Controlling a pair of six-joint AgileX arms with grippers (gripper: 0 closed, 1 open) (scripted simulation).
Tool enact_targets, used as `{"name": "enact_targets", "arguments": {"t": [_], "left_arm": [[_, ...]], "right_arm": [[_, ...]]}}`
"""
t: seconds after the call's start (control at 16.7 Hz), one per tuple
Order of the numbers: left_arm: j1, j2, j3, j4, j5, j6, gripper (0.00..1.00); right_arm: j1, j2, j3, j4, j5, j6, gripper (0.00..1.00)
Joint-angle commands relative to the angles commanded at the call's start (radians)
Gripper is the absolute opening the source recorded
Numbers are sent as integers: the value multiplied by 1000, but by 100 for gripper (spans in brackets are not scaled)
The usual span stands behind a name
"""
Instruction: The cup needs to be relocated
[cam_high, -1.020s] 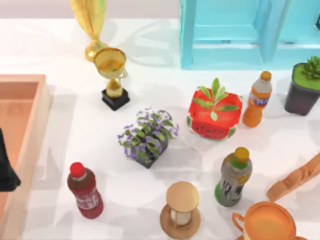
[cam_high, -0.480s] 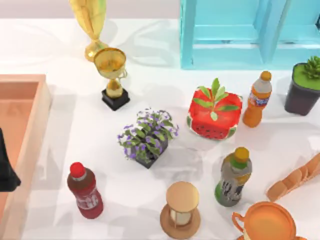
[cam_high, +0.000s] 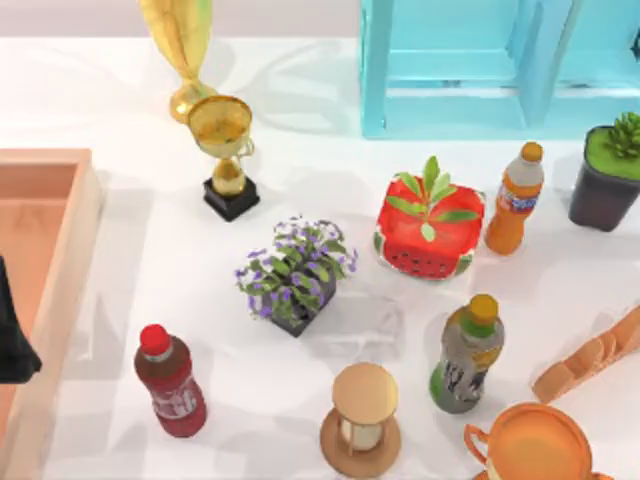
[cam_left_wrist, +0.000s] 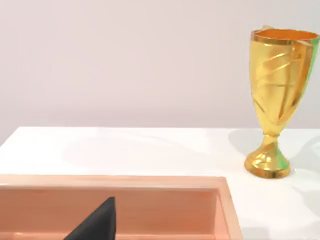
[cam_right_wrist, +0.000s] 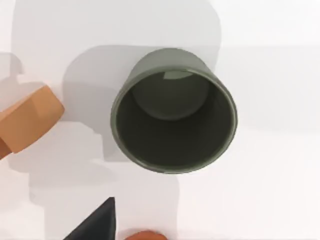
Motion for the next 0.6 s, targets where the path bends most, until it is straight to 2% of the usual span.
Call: {"name": "enact_targets", "arguments": {"t": [0.24, 0.6], "left_arm": [[0, 0, 0, 0, 0, 0, 100], [0, 0, 0, 0, 0, 0, 100]], "right_arm": [[-2, 17, -63, 73, -1, 3, 100], [-2, 81, -256, 341, -1, 4, 100]]}}
